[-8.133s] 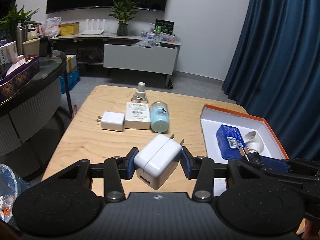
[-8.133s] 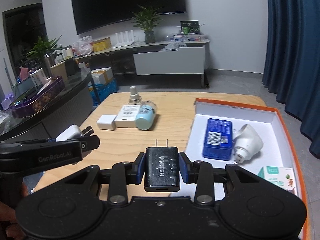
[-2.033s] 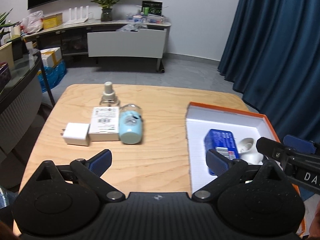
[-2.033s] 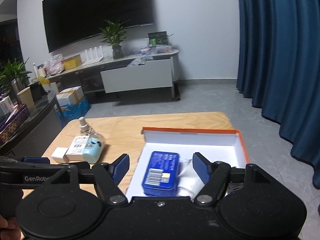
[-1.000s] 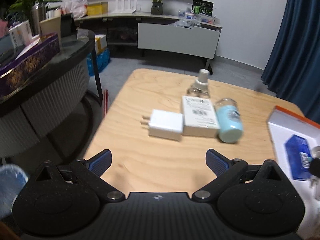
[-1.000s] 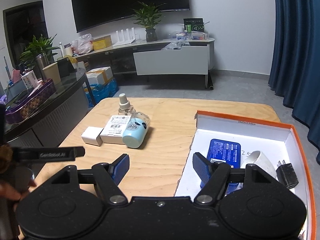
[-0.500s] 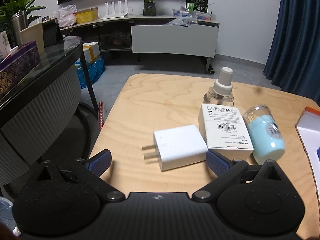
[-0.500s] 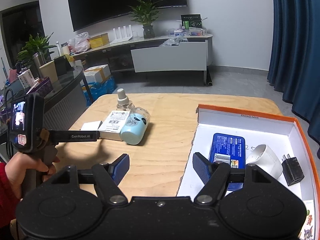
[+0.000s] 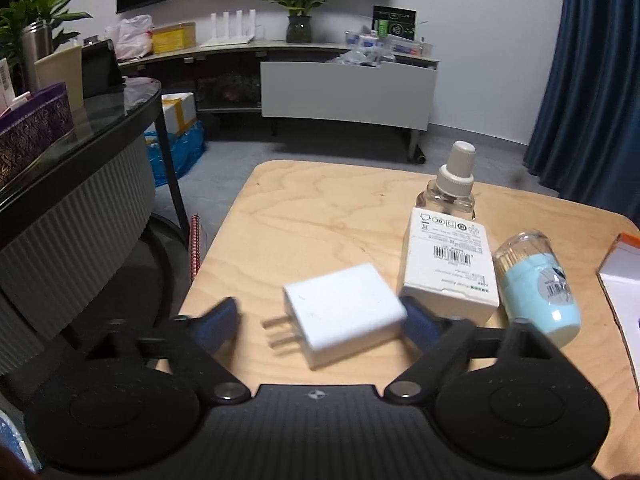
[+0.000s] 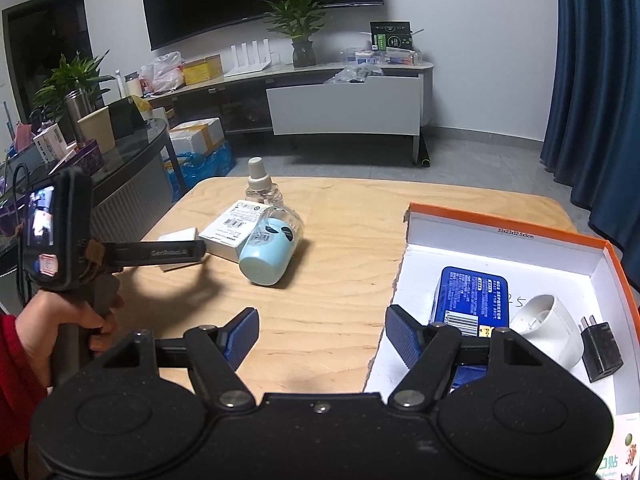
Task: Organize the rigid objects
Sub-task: 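Grasp the white flat-pin charger with the left gripper while the right gripper grasps the blue toothpick jar, then carry the white charger and toothpick jar with both grippers toward the orange-rimmed box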
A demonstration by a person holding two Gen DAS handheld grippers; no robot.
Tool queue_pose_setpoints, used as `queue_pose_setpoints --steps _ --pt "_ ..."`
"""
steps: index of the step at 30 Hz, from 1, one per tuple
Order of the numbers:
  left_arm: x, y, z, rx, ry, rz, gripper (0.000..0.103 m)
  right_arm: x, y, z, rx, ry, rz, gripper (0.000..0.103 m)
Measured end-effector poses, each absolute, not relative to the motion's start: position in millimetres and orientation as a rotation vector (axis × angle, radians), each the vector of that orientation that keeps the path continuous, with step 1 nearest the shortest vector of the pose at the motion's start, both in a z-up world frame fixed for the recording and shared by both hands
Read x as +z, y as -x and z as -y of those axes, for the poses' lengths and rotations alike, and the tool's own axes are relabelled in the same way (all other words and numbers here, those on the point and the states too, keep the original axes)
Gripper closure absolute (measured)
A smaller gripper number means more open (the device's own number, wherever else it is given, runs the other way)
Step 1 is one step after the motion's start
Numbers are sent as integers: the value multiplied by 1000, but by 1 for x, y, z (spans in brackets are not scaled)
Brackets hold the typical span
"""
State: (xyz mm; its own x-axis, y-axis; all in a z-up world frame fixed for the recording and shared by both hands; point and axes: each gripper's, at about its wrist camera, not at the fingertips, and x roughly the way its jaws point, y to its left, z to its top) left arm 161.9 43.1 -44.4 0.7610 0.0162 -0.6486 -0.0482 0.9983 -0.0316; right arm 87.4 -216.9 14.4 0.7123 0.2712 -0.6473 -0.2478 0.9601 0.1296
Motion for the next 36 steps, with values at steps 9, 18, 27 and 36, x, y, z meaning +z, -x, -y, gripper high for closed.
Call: queue_pose_setpoints --steps 9,18,27,36 --pt "-42 -158 -47 61 16 -650 0 8 -101 204 315 -41 -738 20" --pt "-47 -161 -46 23 26 -680 31 2 -140 174 347 -36 -766 20" --pt "-38 -132 -49 15 46 -687 31 -23 -210 139 280 -31 -859 19" --pt "-33 -126 -42 -16 47 -669 31 -37 -223 124 262 66 -842 46"
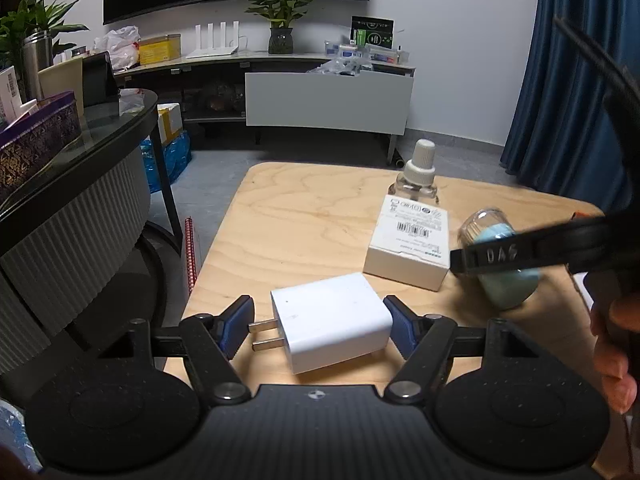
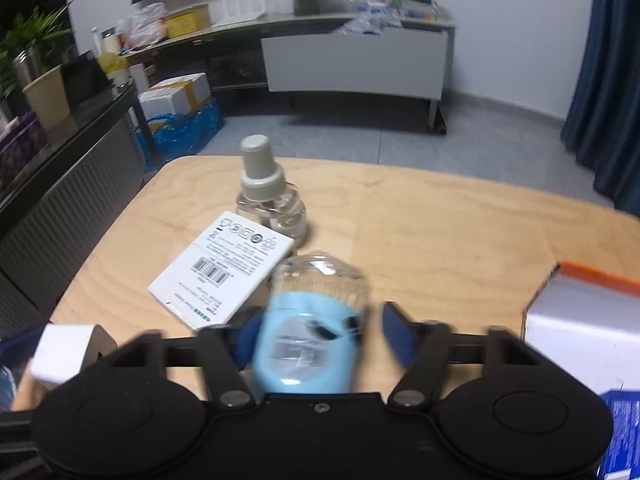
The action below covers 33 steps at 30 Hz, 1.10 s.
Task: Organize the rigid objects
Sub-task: 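Carry the white charger and toothpick jar with both grippers toward the orange-rimmed box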
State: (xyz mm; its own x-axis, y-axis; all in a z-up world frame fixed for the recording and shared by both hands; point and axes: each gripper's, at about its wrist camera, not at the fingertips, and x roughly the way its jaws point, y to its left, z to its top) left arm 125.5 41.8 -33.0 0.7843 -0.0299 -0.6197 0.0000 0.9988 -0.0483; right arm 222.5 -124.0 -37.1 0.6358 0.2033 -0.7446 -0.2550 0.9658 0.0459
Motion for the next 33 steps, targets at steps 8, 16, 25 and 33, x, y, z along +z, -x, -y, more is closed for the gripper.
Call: queue_pose_setpoints --steps 8,16,25,33 --pt "-21 -104 -33 -25 68 -657 31 -18 -171 147 296 36 -813 46" --pt "-3 -72 -13 -44 57 -642 31 14 -101 172 319 -18 -767 46" --pt "11 -27 8 -73 69 -632 31 35 -29 200 279 -33 -713 46" --pt "16 -5 25 -100 76 -626 31 39 12 227 240 -62 -691 46"
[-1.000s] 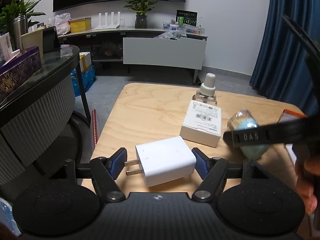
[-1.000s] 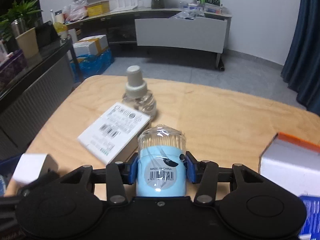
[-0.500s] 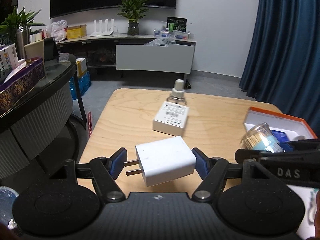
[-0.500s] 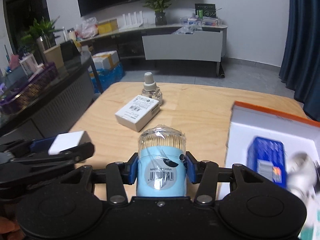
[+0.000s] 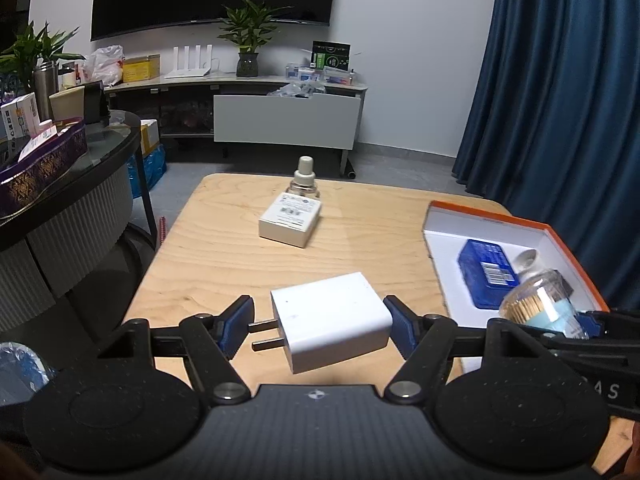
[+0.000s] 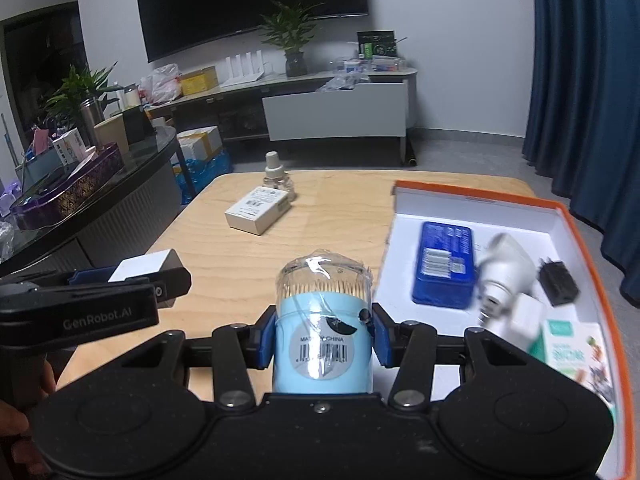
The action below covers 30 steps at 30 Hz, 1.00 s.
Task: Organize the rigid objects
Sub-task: 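Carry the white charger and toothpick jar with both grippers toward the orange-rimmed box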
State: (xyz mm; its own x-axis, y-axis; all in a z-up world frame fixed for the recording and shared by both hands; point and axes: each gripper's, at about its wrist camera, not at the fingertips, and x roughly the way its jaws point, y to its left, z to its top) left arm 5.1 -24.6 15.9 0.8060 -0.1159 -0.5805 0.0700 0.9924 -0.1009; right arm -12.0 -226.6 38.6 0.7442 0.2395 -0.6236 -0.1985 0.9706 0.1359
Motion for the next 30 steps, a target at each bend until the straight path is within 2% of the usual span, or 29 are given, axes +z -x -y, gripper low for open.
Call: queue_pose_setpoints --steps 30 --pt "29 22 77 -196 15 -592 31 53 56 284 136 -116 -615 46"
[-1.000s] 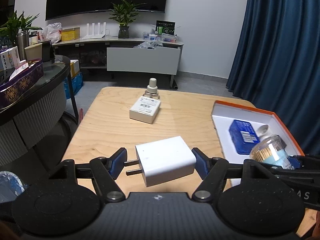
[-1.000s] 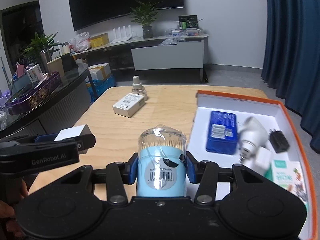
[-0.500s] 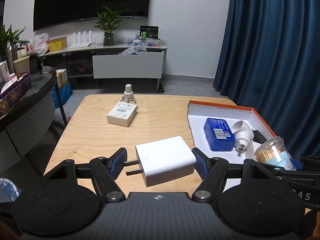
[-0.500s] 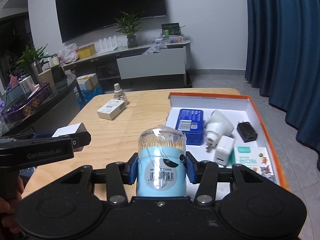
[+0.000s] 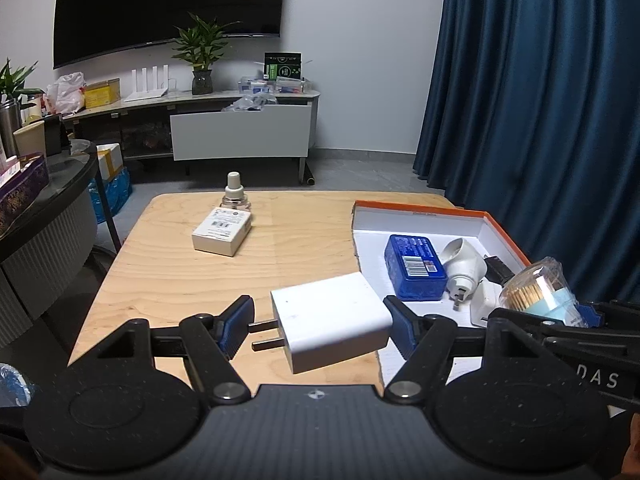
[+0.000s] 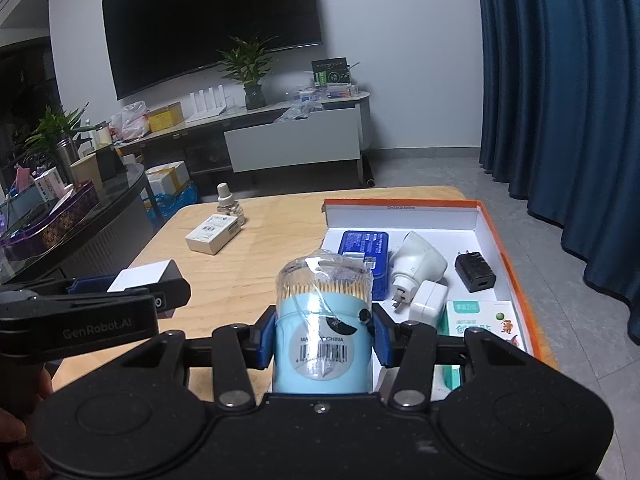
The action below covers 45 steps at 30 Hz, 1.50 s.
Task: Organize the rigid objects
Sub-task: 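Carry the white charger and toothpick jar with both grippers toward the orange-rimmed box, then lower the white charger into the box with the left gripper while the right gripper lowers the toothpick jar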
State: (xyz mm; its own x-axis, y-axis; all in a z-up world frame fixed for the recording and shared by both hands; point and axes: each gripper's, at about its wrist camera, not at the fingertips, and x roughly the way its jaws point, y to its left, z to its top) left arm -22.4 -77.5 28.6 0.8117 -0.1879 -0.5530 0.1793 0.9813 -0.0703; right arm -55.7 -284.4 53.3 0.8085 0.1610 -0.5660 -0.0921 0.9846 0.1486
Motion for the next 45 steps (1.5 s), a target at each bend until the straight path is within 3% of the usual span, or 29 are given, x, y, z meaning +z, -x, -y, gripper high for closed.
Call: queue_pose_setpoints --steps 45 --pt "37 -22 153 -393 -36 -664 31 65 19 366 -48 -191 -623 46"
